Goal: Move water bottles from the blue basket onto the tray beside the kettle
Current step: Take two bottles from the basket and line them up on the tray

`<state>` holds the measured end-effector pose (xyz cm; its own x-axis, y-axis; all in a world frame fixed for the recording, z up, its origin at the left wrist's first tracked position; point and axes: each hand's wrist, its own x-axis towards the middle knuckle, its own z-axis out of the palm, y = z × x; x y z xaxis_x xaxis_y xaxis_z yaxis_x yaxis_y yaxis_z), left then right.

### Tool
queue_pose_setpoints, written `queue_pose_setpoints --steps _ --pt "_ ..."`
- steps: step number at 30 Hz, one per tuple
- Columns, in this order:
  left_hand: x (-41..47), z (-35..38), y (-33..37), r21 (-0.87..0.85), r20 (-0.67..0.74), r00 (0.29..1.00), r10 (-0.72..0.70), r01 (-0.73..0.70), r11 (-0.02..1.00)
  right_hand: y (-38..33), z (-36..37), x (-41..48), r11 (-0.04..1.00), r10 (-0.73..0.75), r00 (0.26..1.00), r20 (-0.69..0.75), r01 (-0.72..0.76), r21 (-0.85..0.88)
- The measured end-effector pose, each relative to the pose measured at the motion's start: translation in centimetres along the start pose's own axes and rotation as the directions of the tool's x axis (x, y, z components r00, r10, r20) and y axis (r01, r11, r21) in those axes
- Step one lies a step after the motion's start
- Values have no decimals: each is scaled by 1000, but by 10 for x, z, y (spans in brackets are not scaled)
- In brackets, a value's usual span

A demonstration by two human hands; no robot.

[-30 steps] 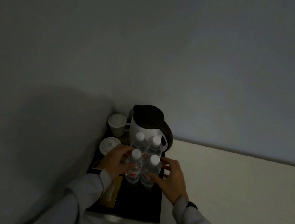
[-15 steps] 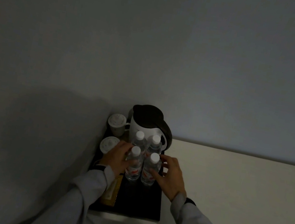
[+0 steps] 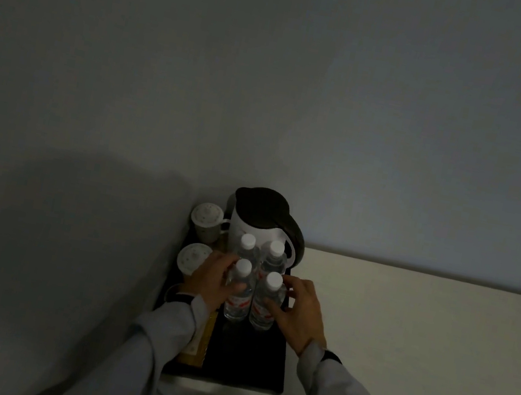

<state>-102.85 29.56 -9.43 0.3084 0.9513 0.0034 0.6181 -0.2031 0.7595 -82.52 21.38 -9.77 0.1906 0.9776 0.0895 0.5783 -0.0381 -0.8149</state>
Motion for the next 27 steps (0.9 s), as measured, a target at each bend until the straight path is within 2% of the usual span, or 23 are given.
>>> queue_pose_setpoints --steps 6,14,19,27 --pt "-1 -1 1 18 5 1000 25 -25 1000 -10 3 3 999 34 998 -45 -34 7" --pt "1 -2 2 4 24 999 33 -33 999 -14 1 11 998 -56 998 -17 56 4" --pt "0 -1 -1 8 32 999 33 -33 999 -11 1 14 998 -53 998 -22 54 45" --pt "-4 4 -8 -73 25 1000 1 1 997 1 -1 14 1000 -27 996 87 25 19"
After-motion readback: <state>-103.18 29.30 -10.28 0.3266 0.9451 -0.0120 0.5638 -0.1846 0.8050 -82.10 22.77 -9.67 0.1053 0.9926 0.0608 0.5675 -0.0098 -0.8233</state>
